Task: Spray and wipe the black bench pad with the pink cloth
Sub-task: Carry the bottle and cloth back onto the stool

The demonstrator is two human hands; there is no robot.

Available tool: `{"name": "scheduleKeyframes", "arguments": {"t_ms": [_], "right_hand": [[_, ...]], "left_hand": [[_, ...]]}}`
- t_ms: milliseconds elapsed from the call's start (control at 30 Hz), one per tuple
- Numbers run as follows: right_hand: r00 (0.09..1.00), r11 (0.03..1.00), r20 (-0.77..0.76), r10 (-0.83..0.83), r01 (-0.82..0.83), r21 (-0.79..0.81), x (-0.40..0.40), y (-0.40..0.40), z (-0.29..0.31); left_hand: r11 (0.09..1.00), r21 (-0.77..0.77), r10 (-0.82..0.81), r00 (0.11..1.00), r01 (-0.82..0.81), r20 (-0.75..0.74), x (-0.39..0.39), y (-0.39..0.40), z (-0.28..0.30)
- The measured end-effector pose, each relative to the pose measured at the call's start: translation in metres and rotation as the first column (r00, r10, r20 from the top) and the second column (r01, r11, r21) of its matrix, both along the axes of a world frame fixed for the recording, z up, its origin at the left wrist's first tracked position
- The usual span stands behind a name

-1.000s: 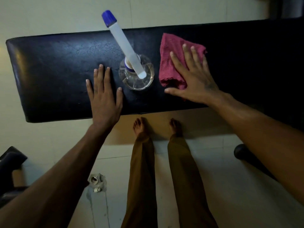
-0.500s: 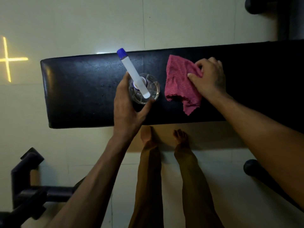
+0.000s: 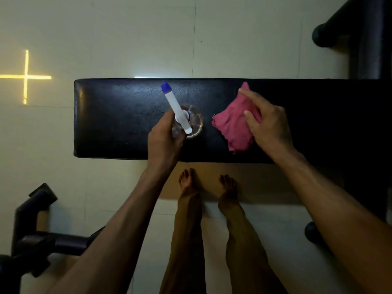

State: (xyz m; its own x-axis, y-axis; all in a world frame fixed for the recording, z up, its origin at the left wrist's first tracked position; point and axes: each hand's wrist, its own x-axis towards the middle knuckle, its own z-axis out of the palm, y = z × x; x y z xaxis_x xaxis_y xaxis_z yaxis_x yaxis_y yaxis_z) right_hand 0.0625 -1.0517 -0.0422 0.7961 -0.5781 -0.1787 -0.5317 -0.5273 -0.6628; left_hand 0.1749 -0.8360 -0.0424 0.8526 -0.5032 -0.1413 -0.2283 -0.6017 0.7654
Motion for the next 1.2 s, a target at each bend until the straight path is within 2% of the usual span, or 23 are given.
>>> {"name": "scheduleKeyframes", "arguments": {"t_ms": [133, 300, 533, 667, 800, 1033, 1100, 1200], "right_hand": [[0.995, 0.997, 0.068, 0.074, -0.071, -0.04, -0.004, 0.005, 0.037], [0.972, 0.969, 0.06, 0.225, -0.217, -0.118, -0.002, 0.025, 0.115], [0.885, 0.882, 0.051, 0.463, -0.455, -0.121, 0.02, 0.096, 0.235], [0.75, 0.749, 0.058, 0.659, -0.645, -0.153, 0.038, 0.157, 0.289], [0.554, 0.574, 0.154, 0.818, -0.802, -0.164, 0.056, 0.24, 0.332], [0.317, 0.392, 0.34, 0.885, -0.902, -0.18, 0.048, 0.423, 0.385], [0.234, 0.321, 0.357, 0.904, -0.924, -0.208, 0.039, 0.476, 0.392], [0.16, 0.253, 0.342, 0.926, -0.935, -0.247, 0.03, 0.55, 0.396]], "left_hand": [[0.999, 0.02, 0.033, 0.999, -0.033, -0.013, -0.012, 0.012, 0.033], [0.994, -0.013, 0.11, 0.994, -0.11, -0.029, -0.049, 0.046, 0.128], [0.888, -0.023, 0.458, 0.889, -0.459, -0.03, -0.118, 0.13, 0.256], [0.742, -0.053, 0.668, 0.744, -0.668, -0.02, -0.149, 0.186, 0.302], [0.552, -0.154, 0.83, 0.558, -0.82, -0.002, -0.172, 0.246, 0.338], [0.328, -0.114, 0.945, 0.324, -0.938, 0.053, -0.227, 0.387, 0.359], [0.272, -0.116, 0.961, 0.265, -0.955, 0.076, -0.245, 0.432, 0.36], [0.212, -0.117, 0.974, 0.2, -0.97, 0.106, -0.268, 0.493, 0.361]]}}
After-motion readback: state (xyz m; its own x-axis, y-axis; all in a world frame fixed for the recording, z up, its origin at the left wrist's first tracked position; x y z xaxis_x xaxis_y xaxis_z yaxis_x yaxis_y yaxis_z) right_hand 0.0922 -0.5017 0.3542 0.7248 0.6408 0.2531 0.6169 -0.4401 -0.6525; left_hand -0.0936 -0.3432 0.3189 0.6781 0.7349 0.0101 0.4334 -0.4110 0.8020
